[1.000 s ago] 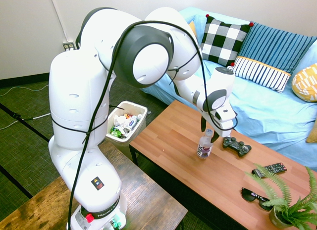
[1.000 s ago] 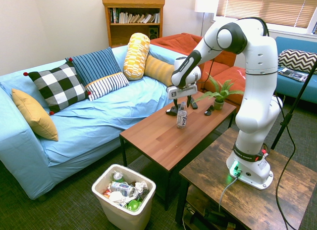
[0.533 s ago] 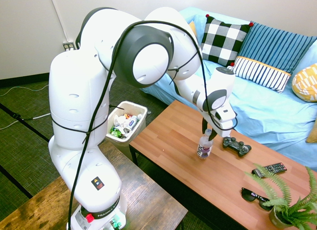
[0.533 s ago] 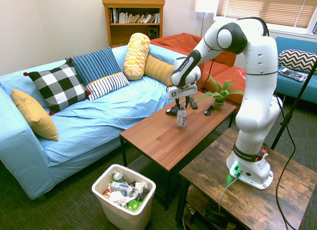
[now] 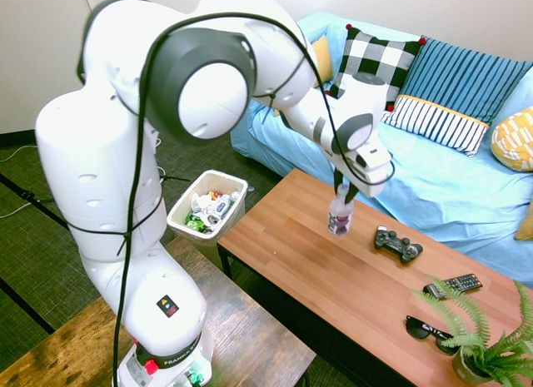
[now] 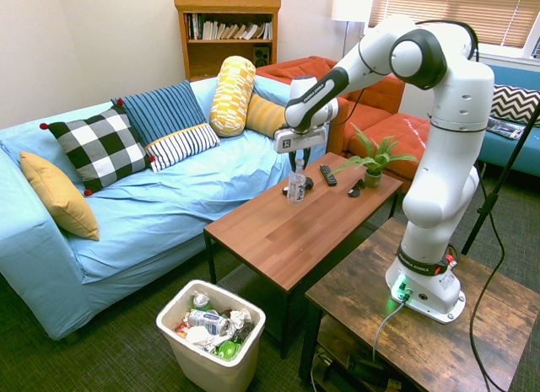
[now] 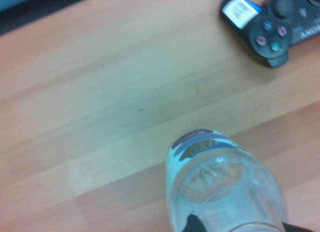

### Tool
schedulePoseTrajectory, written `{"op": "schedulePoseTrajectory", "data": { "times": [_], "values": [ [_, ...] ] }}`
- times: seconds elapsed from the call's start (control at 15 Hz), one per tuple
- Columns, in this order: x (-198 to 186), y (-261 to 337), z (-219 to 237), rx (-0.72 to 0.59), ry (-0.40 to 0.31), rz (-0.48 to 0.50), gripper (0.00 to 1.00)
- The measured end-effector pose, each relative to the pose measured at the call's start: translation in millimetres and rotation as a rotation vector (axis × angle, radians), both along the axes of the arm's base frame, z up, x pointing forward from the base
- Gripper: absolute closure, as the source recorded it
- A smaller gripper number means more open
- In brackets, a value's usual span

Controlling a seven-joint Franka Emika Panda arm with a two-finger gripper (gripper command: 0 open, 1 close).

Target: Throw the bottle in the trash bin

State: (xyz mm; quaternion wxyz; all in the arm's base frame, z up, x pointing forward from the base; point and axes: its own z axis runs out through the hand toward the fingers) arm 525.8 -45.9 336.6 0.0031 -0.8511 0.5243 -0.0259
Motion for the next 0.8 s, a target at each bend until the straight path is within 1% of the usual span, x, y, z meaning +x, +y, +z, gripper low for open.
{"op": "schedulePoseTrajectory", "data": {
  "times": [0.13,0.2,0.33,0.53,0.8],
  "values": [
    [-5.2,63.3,42.5,0.01,-0.066,0.039,1.0],
    [-10.6,99.0,56.3,0.013,-0.093,0.053,1.0],
    [-25.2,173.4,68.3,0.007,-0.122,0.086,1.0],
    [-58.2,277.2,52.7,-0.033,-0.128,0.151,1.0],
    [-111.4,401.0,6.3,-0.092,-0.136,0.242,1.0]
  ]
}}
